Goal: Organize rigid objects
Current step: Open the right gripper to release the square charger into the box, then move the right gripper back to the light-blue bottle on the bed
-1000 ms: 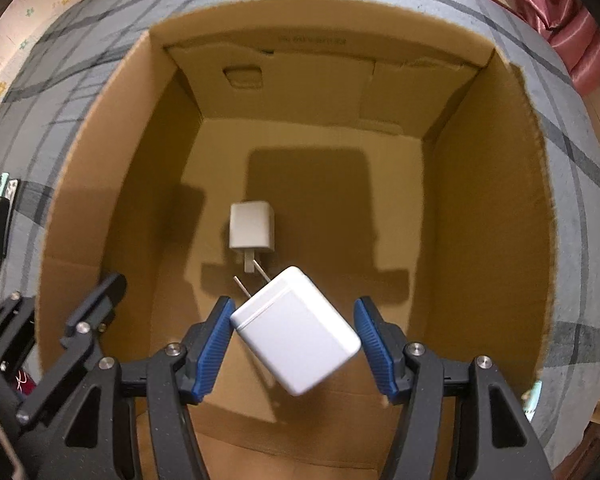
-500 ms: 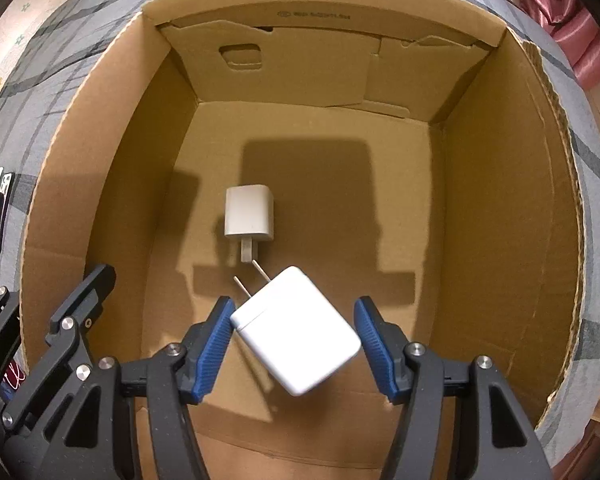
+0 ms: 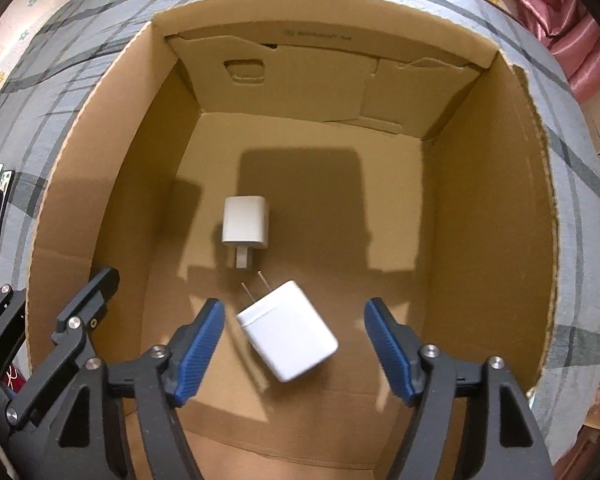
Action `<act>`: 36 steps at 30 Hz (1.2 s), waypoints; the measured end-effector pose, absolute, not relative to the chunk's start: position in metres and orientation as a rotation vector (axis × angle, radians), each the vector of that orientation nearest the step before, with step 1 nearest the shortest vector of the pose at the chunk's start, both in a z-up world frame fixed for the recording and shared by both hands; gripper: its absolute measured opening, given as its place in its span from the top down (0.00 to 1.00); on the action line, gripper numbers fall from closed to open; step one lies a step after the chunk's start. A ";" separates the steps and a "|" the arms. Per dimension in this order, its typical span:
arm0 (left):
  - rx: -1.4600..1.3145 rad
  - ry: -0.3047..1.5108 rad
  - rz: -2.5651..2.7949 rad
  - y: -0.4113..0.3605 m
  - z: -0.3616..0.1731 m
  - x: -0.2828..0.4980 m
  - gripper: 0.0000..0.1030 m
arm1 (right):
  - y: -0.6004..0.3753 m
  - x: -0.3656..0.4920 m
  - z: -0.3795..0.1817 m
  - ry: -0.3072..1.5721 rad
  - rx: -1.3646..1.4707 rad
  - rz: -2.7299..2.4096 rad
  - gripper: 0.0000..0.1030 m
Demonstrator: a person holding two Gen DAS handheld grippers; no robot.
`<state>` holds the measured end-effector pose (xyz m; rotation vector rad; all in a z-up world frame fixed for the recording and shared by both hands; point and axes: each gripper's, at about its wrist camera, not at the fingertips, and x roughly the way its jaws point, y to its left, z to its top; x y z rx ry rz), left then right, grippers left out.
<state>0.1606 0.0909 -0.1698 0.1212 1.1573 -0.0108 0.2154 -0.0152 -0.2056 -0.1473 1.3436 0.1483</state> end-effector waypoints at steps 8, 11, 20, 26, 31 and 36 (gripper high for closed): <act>0.107 1.158 -0.017 0.094 -0.171 0.161 0.86 | -0.021 0.208 -0.193 1.344 -0.115 0.189 0.24; 0.121 1.159 -0.011 0.092 -0.172 0.161 0.86 | -0.019 0.206 -0.182 1.340 -0.101 0.217 0.23; 0.119 1.162 -0.012 0.091 -0.172 0.162 0.86 | -0.020 0.191 -0.155 1.263 -0.161 0.197 0.09; 0.123 1.163 -0.010 0.091 -0.172 0.162 0.86 | -0.033 0.192 -0.134 1.224 -0.147 0.180 0.00; 0.126 1.162 -0.009 0.090 -0.172 0.161 0.86 | -0.048 0.192 -0.114 1.193 -0.136 0.174 0.00; 0.129 1.163 -0.008 0.089 -0.172 0.161 0.86 | -0.078 0.192 -0.095 1.158 -0.117 0.143 0.00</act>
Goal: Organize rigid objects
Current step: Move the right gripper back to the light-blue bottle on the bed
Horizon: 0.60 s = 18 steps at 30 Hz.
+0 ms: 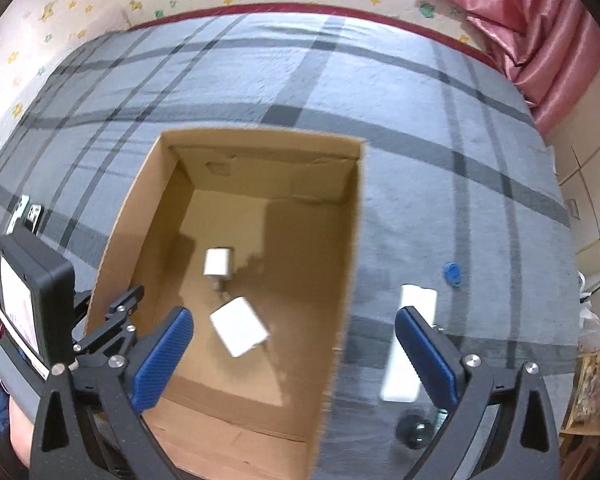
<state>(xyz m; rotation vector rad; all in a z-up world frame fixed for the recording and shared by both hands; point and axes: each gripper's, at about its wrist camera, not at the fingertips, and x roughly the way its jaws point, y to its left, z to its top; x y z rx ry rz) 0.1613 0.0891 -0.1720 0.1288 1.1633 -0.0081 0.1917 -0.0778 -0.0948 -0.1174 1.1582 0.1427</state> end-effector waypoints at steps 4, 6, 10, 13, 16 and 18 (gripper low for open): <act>0.128 1.163 -0.009 0.090 -0.172 0.161 0.86 | -0.105 0.189 -0.085 1.141 -0.097 0.116 0.00; 0.127 1.165 -0.008 0.090 -0.172 0.162 0.86 | -0.121 0.187 -0.082 1.133 -0.082 0.096 0.00; 0.132 1.161 -0.006 0.089 -0.172 0.161 0.86 | -0.148 0.182 -0.081 1.128 -0.069 0.062 0.00; 0.130 1.160 -0.005 0.088 -0.172 0.161 0.86 | -0.169 0.177 -0.084 1.128 -0.053 0.034 0.00; 0.129 1.161 -0.006 0.088 -0.172 0.161 0.86 | -0.189 0.170 -0.090 1.132 -0.037 0.009 0.00; 0.126 1.161 -0.006 0.088 -0.172 0.161 0.86 | -0.197 0.166 -0.096 1.138 -0.034 -0.003 0.00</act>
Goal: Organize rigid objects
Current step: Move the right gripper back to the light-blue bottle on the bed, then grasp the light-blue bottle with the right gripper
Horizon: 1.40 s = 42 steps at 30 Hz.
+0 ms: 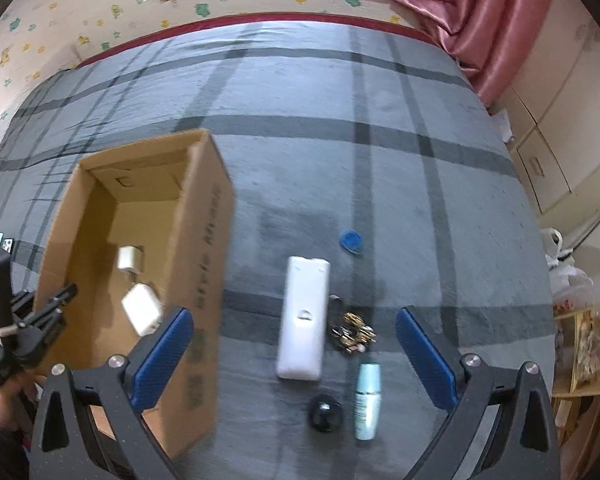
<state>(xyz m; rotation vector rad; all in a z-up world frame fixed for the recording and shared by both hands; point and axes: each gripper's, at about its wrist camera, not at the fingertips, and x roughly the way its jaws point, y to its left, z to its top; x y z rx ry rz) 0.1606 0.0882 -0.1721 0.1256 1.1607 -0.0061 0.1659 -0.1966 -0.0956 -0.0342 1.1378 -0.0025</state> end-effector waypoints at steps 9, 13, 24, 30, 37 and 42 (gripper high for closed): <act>0.123 1.160 -0.006 0.089 -0.172 0.160 0.86 | -0.236 0.148 -0.137 1.186 0.003 -0.061 0.00; 0.125 1.159 -0.005 0.088 -0.171 0.160 0.86 | -0.252 0.142 -0.159 1.199 0.028 -0.101 0.00; 0.126 1.160 -0.003 0.088 -0.171 0.160 0.86 | -0.279 0.134 -0.215 1.273 0.068 -0.176 0.00; 0.126 1.160 -0.003 0.087 -0.172 0.160 0.86 | -0.288 0.134 -0.225 1.293 0.111 -0.176 0.01; 0.127 1.159 -0.003 0.088 -0.172 0.160 0.86 | -0.295 0.135 -0.232 1.329 0.165 -0.145 0.37; 0.125 1.161 -0.003 0.089 -0.172 0.161 0.86 | -0.293 0.133 -0.240 1.375 0.157 -0.126 0.65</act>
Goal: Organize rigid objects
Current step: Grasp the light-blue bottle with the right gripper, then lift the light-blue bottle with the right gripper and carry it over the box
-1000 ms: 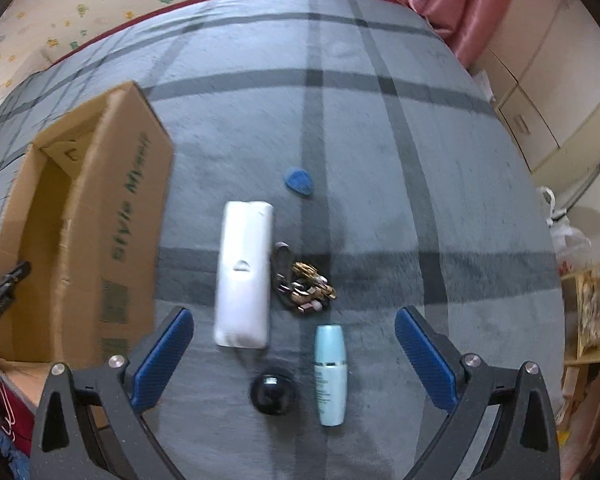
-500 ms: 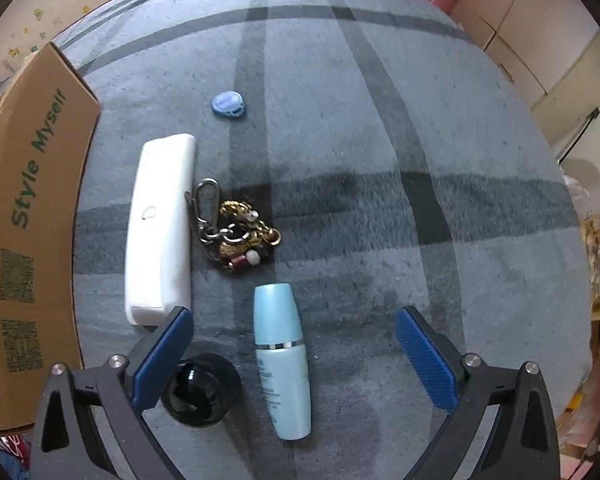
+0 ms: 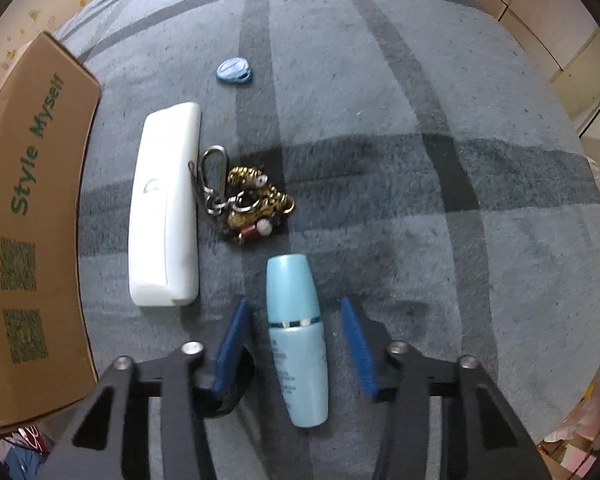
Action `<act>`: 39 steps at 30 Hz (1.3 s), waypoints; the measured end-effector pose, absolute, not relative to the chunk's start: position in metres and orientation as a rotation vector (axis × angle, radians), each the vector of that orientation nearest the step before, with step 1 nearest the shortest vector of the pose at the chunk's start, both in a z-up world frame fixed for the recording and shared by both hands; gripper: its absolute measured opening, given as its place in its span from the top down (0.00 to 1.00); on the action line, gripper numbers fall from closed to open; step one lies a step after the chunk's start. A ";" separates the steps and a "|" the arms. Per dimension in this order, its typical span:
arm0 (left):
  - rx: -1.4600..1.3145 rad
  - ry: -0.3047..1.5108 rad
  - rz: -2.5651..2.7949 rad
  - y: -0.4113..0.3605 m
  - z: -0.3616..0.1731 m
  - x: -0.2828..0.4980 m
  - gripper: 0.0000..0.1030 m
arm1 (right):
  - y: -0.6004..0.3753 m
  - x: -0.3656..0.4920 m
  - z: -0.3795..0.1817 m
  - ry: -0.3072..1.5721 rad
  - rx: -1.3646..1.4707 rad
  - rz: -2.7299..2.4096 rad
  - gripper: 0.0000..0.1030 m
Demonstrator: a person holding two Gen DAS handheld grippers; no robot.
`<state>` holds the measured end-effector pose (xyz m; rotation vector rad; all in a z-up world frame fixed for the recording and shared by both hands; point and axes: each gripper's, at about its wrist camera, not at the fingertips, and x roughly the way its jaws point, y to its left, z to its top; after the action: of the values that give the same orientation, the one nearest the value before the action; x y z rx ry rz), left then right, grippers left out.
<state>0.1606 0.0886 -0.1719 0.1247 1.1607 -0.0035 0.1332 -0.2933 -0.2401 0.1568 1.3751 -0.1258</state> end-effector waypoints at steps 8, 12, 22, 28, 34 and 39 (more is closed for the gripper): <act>0.122 1.161 -0.004 0.089 -0.171 0.160 0.86 | -0.281 0.123 -0.239 1.371 0.129 -0.132 0.74; 0.122 1.161 -0.003 0.089 -0.171 0.161 0.86 | -0.279 0.124 -0.231 1.357 0.132 -0.137 0.74; 0.116 1.161 -0.007 0.090 -0.171 0.161 0.86 | -0.270 0.121 -0.198 1.309 0.114 -0.117 0.74; 0.117 1.161 -0.009 0.090 -0.171 0.161 0.86 | -0.263 0.125 -0.171 1.271 0.092 -0.097 0.74; 0.115 1.161 -0.012 0.090 -0.171 0.161 0.86 | -0.246 0.141 -0.153 1.235 0.054 -0.067 0.74; 0.112 1.163 -0.013 0.090 -0.172 0.161 0.86 | -0.224 0.152 -0.135 1.209 0.032 -0.021 0.74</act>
<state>0.1614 0.0896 -0.1715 0.1124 1.1632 -0.0130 0.1518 -0.2245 -0.1354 0.0319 1.2089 -0.0209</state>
